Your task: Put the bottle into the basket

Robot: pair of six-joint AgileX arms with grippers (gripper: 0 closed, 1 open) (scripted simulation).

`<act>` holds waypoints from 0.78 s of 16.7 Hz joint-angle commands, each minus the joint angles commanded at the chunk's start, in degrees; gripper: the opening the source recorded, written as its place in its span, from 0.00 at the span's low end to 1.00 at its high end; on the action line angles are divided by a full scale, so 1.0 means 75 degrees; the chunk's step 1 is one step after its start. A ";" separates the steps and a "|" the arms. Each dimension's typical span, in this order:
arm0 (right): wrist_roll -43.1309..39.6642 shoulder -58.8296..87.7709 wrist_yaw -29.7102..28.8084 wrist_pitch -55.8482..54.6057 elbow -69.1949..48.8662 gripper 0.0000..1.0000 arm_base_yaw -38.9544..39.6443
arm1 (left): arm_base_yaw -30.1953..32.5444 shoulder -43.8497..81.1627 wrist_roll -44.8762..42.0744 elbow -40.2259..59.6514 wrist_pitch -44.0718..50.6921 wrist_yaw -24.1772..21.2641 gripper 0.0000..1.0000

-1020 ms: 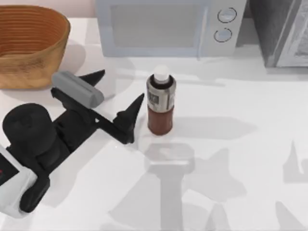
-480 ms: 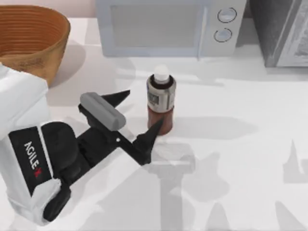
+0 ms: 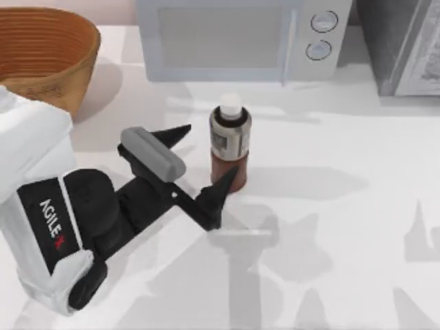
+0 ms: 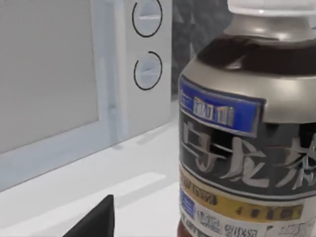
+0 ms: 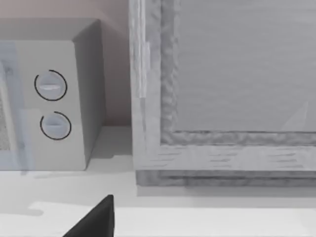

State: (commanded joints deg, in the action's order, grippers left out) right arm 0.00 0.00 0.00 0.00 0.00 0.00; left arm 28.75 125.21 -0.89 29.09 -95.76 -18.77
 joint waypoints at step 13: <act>0.0000 0.0000 0.0000 0.0000 0.0000 1.00 0.0000 | 0.0456 0.0494 0.0008 0.1894 0.1386 0.0440 0.92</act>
State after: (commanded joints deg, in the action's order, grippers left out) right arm 0.00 0.00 0.00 0.00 0.00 0.00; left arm 32.17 128.91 -0.84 43.30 -85.37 -15.47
